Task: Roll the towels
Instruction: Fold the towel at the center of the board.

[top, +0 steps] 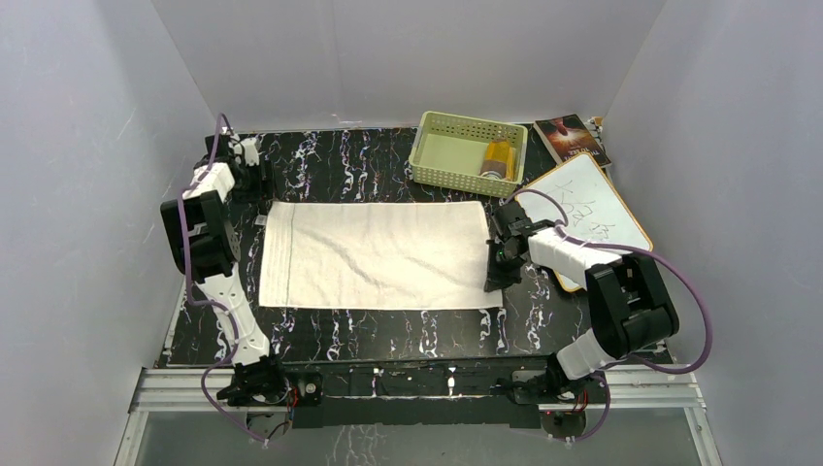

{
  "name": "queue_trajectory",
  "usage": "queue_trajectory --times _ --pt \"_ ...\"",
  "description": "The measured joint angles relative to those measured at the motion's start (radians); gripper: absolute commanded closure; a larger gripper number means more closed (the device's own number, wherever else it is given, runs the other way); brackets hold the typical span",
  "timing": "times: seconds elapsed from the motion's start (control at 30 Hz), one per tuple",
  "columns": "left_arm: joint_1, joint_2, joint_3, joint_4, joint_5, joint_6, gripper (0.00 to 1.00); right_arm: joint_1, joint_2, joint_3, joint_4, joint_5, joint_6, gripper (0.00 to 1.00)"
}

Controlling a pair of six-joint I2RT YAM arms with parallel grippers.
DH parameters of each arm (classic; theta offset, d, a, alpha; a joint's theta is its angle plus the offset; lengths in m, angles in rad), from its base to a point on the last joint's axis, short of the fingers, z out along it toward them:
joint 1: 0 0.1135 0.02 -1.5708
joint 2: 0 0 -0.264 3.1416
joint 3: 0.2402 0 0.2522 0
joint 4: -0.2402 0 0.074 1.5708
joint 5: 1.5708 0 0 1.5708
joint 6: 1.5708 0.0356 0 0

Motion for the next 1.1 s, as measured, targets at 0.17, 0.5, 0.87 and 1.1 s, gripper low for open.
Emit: queue_trajectory --times 0.17,0.5,0.87,1.1 --pt "0.005 0.045 0.074 0.0 0.056 0.007 0.33 -0.038 -0.024 -0.001 -0.119 0.063 0.005 1.0" --pt "0.032 0.049 0.043 -0.03 0.314 0.026 0.37 -0.037 0.018 0.127 -0.195 0.097 -0.034 0.96" --pt "0.033 0.012 -0.048 -0.03 0.34 0.057 0.69 -0.07 0.169 0.422 -0.181 0.129 -0.085 0.95" --pt "0.033 0.012 -0.063 -0.021 0.297 0.053 1.0 -0.15 0.272 0.536 -0.103 0.15 -0.098 0.73"
